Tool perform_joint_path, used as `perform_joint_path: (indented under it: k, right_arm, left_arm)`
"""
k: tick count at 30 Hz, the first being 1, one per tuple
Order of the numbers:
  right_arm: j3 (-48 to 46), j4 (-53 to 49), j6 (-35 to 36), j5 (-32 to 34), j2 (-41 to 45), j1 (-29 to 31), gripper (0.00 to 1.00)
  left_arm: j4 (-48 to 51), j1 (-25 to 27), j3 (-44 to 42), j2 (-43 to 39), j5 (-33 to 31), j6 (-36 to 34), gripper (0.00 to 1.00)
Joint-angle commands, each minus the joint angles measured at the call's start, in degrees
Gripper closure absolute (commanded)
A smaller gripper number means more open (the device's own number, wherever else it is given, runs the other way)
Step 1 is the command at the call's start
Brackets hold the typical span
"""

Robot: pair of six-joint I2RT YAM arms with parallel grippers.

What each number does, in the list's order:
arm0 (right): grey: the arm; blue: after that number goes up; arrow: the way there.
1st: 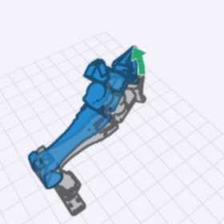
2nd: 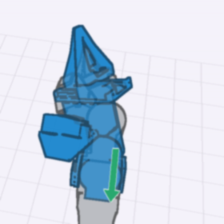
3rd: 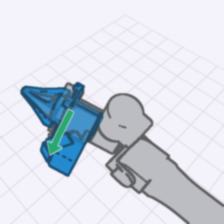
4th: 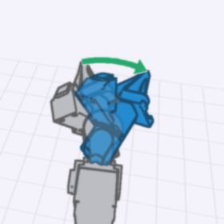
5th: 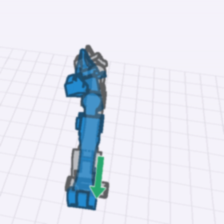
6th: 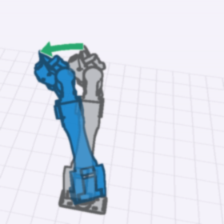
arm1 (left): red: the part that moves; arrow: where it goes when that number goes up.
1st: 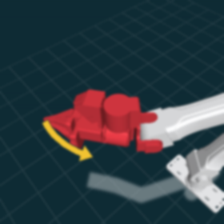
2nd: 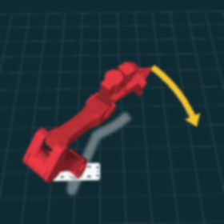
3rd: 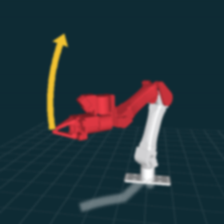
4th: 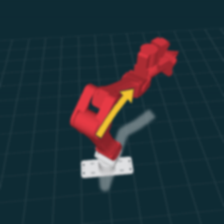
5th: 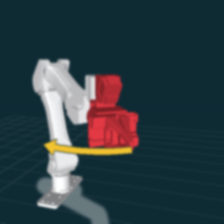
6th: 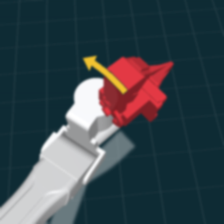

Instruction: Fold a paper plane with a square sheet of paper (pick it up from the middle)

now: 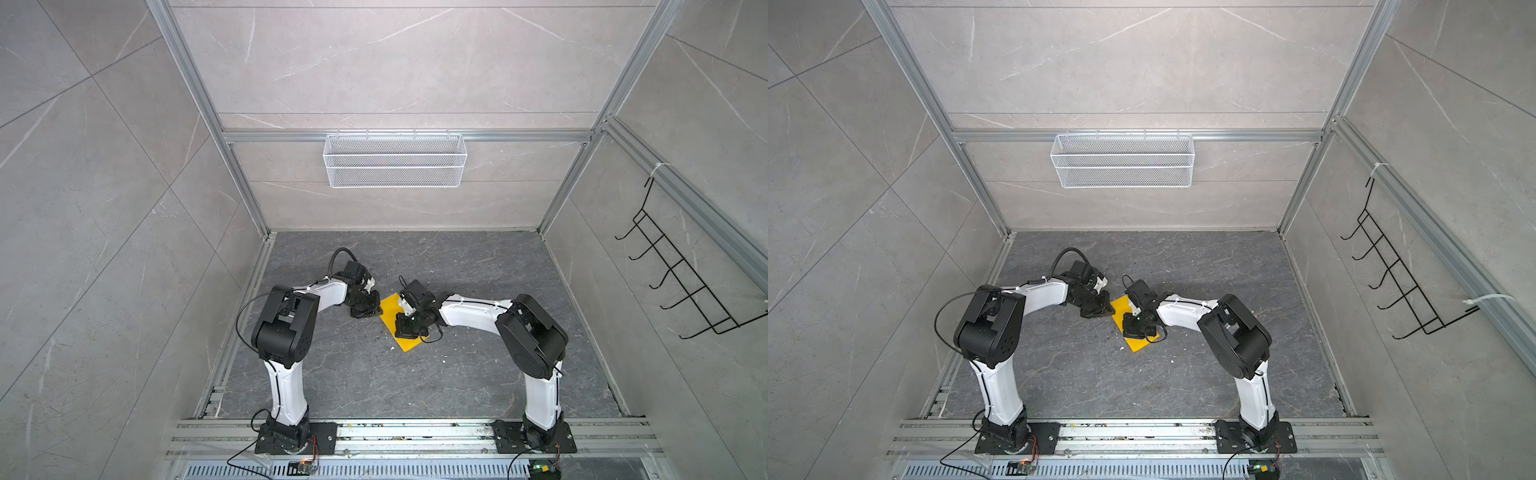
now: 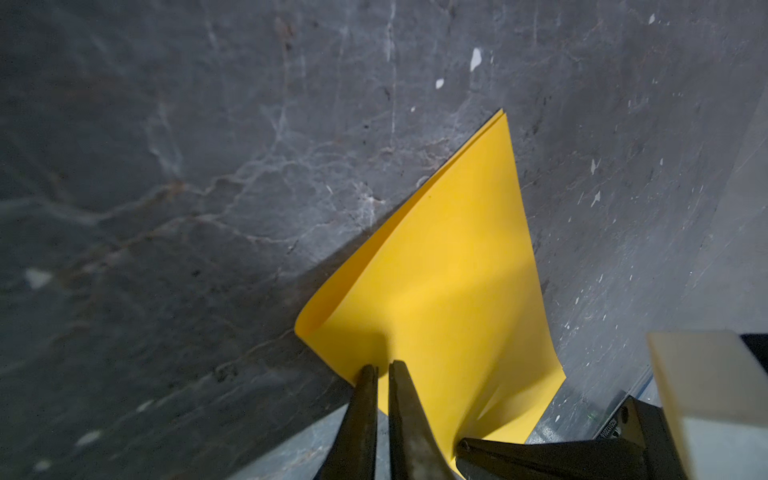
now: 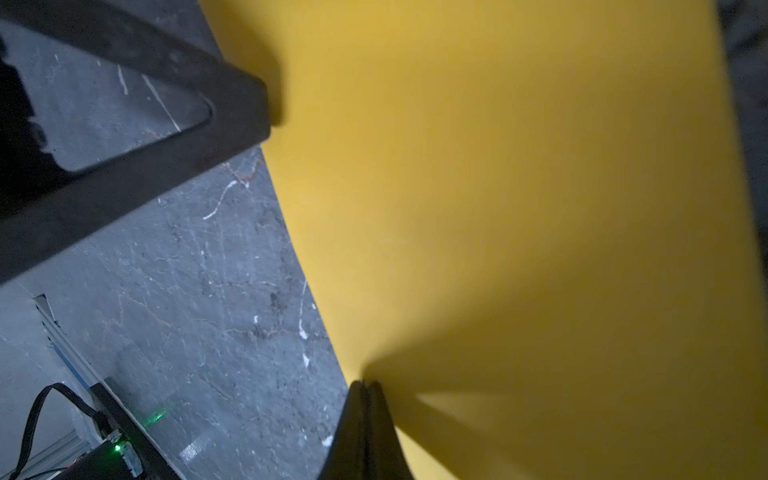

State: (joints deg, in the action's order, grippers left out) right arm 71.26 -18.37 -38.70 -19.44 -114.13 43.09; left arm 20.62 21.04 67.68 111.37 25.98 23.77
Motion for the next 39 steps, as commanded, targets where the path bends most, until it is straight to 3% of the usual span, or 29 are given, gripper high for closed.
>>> perform_joint_path:
  k: [1,18,25,29,34,39]
  right_arm:
    - [-0.65,-4.75,1.40,1.86,-2.77,0.03,0.94]
    - [-2.12,-3.77,0.57,1.86,-1.90,-0.02,0.94]
    - [-0.54,0.78,0.91,-0.59,2.90,-0.21,0.92]
    - [-0.33,2.30,2.35,0.49,8.57,-1.97,0.80]
    - [-4.60,1.73,4.83,2.19,12.72,-5.75,0.54]
    - [-5.69,-2.64,8.56,0.95,12.16,-9.59,0.44]
  left_arm:
    - [2.06,-1.03,1.27,1.48,-3.73,-1.23,0.87]
    - [5.17,-4.33,5.18,4.62,-9.81,-1.03,0.87]
    - [6.52,-5.22,6.98,0.30,-11.01,-0.38,0.84]
    - [4.13,-4.99,4.48,-6.81,-10.02,4.58,0.77]
    - [-1.59,-3.60,-4.91,-16.09,-9.43,12.97,0.64]
    - [-6.90,0.09,-12.47,-21.13,-9.21,20.71,0.51]
